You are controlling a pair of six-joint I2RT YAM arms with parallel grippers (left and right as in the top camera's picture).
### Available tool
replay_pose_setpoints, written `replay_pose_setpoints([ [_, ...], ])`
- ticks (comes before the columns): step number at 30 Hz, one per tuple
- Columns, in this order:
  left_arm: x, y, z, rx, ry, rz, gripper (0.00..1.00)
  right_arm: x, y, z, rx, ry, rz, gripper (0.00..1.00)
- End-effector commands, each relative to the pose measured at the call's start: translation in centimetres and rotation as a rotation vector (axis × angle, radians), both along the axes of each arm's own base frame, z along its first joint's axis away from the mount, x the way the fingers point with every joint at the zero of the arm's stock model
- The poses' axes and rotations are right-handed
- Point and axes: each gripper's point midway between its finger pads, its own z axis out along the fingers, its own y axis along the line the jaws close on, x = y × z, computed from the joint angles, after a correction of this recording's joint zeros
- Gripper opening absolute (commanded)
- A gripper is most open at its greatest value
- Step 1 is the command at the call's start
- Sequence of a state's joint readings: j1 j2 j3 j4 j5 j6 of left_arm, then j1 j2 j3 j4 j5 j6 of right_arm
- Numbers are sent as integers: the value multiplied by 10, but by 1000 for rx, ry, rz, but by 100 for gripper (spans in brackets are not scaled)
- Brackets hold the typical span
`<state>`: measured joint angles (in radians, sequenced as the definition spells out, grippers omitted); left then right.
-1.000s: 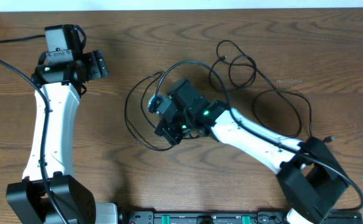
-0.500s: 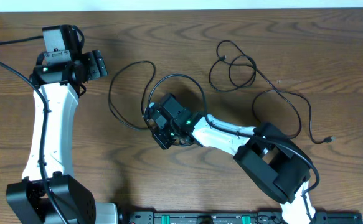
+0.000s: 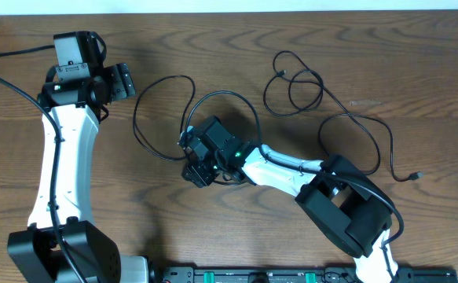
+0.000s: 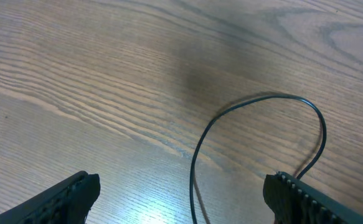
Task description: Untangle cables
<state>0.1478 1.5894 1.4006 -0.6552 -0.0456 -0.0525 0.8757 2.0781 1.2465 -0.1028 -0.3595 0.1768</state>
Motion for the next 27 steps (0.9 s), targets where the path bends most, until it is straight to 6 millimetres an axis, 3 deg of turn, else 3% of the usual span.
replay_pose_setpoints([
  [1,-3,-1,3,-9,-8,2,89,4,5,3,17,-44,7,70],
  [10,-3,-1,3,-9,-7,2,89,31,29,32,122,-293,66,82],
  [13,-3,-1,2,-9,-4,2,89,31,30,27,121,-291,68,83],
  [20,-4,-1,1,-9,-2,2,89,26,27,-9,82,-244,81,83],
  [27,-4,-1,-1,-10,2,2,89,17,31,-13,76,-233,101,77],
])
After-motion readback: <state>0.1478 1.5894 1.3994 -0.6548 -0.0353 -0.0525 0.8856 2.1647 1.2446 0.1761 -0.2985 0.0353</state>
